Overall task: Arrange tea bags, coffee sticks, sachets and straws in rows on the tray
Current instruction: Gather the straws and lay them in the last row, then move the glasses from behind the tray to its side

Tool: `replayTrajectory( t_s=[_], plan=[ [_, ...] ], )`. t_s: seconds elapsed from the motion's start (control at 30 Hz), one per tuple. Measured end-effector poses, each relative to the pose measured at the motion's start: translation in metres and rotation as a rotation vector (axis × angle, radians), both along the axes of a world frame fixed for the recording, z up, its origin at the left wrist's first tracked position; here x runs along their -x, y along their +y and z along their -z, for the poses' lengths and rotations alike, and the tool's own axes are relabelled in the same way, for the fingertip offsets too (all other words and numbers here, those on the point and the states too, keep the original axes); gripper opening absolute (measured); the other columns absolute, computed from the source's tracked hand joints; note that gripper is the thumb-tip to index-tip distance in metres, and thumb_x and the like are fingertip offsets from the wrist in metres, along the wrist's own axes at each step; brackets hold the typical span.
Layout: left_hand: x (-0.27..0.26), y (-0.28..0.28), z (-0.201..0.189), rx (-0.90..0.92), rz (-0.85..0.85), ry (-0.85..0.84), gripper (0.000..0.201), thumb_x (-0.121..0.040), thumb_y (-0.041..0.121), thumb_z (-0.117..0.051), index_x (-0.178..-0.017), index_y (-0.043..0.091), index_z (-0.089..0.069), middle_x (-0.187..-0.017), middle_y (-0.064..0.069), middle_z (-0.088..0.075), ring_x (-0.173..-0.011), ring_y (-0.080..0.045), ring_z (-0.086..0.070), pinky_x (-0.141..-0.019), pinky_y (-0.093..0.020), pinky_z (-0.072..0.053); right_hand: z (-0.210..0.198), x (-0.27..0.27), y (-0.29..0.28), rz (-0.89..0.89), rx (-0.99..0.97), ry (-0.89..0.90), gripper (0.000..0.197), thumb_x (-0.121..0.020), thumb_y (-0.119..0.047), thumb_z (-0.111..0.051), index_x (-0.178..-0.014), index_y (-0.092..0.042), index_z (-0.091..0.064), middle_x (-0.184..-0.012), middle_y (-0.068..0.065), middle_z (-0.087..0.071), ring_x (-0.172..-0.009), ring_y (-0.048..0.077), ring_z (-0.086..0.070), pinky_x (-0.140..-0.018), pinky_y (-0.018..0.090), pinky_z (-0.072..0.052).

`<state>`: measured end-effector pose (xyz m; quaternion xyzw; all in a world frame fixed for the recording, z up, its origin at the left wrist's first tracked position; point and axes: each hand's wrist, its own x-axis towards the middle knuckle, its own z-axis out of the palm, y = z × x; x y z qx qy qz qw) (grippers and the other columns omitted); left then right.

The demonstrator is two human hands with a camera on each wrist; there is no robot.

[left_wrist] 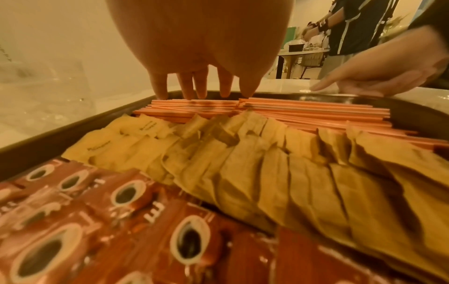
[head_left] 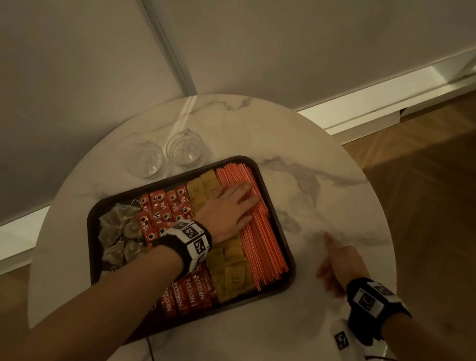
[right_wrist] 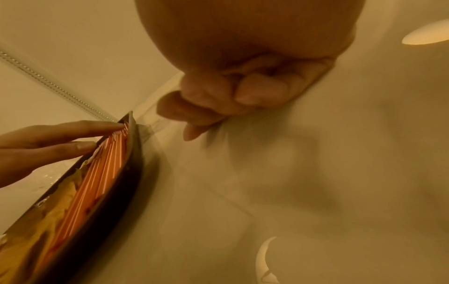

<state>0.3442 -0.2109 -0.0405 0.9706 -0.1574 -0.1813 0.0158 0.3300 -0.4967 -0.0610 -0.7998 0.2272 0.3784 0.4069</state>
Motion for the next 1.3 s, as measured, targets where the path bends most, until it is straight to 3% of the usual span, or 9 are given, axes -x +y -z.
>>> replayTrajectory(
  t_s=[0.17,0.27,0.37,0.5,0.67,0.83,1.03,1.13,1.3],
  plan=[
    [0.002,0.005,-0.017,0.124,-0.059,-0.138,0.045,-0.095,0.032,-0.037,-0.135,0.018,-0.051,-0.146,-0.008,-0.042,-0.134,-0.025,-0.039,-0.109,-0.047,-0.035,0.003,-0.001,0.002,-0.017,0.041,0.023,0.088,-0.095,-0.066,-0.029,-0.061,0.004,-0.069,-0.049,0.017,-0.063,-0.038,0.024,-0.051,-0.045,0.028,-0.044],
    [-0.005,0.026,-0.041,0.250,-0.234,-0.293,0.042,-0.088,0.021,-0.051,-0.129,0.015,-0.056,-0.138,-0.007,-0.050,-0.127,-0.024,-0.046,-0.102,-0.043,-0.039,0.004,-0.003,0.003,-0.012,0.064,0.042,0.087,-0.095,-0.066,-0.031,-0.060,0.005,-0.068,-0.049,0.019,-0.062,-0.038,0.025,-0.050,-0.047,0.028,-0.043],
    [-0.016,0.067,-0.067,0.219,-0.509,-0.400,0.041,-0.084,0.019,-0.059,-0.125,0.017,-0.057,-0.134,-0.003,-0.051,-0.123,-0.023,-0.045,-0.098,-0.042,-0.040,0.005,-0.006,0.004,-0.019,0.089,0.073,0.090,-0.094,-0.068,-0.031,-0.061,0.007,-0.069,-0.051,0.022,-0.063,-0.041,0.027,-0.052,-0.048,0.029,-0.043],
    [-0.018,0.127,-0.074,0.022,-0.905,-0.221,0.074,-0.075,0.036,-0.071,-0.140,0.020,-0.040,-0.145,-0.006,-0.036,-0.130,-0.029,-0.036,-0.098,-0.046,-0.039,0.010,-0.008,0.003,-0.024,0.084,0.088,0.092,-0.092,-0.070,-0.032,-0.057,0.008,-0.068,-0.052,0.024,-0.063,-0.041,0.029,-0.054,-0.048,0.031,-0.044],
    [-0.019,0.153,-0.055,0.106,-1.037,-0.014,0.105,-0.068,0.049,-0.080,-0.150,0.023,-0.020,-0.154,-0.008,-0.022,-0.138,-0.034,-0.027,-0.105,-0.053,-0.039,0.005,-0.009,0.004,-0.021,0.075,0.090,0.092,-0.094,-0.067,-0.034,-0.057,0.010,-0.068,-0.051,0.026,-0.062,-0.041,0.031,-0.056,-0.047,0.030,-0.043],
    [-0.036,0.151,-0.035,0.167,-1.085,-0.090,0.088,-0.069,0.043,-0.081,-0.141,0.018,-0.036,-0.138,-0.015,-0.040,-0.124,-0.037,-0.046,-0.103,-0.047,-0.043,-0.002,-0.008,0.005,0.011,0.107,0.117,0.090,-0.095,-0.066,-0.032,-0.059,0.009,-0.068,-0.051,0.023,-0.063,-0.043,0.030,-0.057,-0.048,0.030,-0.044],
    [-0.018,0.162,-0.072,0.249,-1.140,-0.414,0.083,-0.069,0.030,-0.082,-0.139,0.015,-0.039,-0.140,-0.015,-0.040,-0.126,-0.036,-0.041,-0.103,-0.045,-0.041,-0.005,-0.005,0.005,0.023,0.098,0.085,0.087,-0.096,-0.064,-0.031,-0.061,0.006,-0.069,-0.047,0.017,-0.062,-0.035,0.023,-0.052,-0.042,0.023,-0.041],
    [-0.010,0.156,-0.108,0.317,-1.031,-0.561,0.084,-0.062,0.032,-0.081,-0.136,0.024,-0.042,-0.135,-0.009,-0.042,-0.121,-0.031,-0.045,-0.100,-0.047,-0.043,-0.006,-0.001,0.003,0.025,0.076,0.050,0.085,-0.096,-0.064,-0.031,-0.061,0.005,-0.068,-0.047,0.016,-0.062,-0.035,0.022,-0.051,-0.041,0.024,-0.042],
    [-0.012,0.087,-0.155,0.419,-0.644,-0.439,0.086,-0.056,0.042,-0.070,-0.136,0.027,-0.042,-0.134,-0.002,-0.039,-0.117,-0.025,-0.047,-0.098,-0.043,-0.044,-0.006,0.000,0.004,0.023,0.060,0.022,0.086,-0.095,-0.065,-0.031,-0.057,0.003,-0.067,-0.048,0.016,-0.063,-0.033,0.023,-0.050,-0.041,0.025,-0.043]
  ],
)
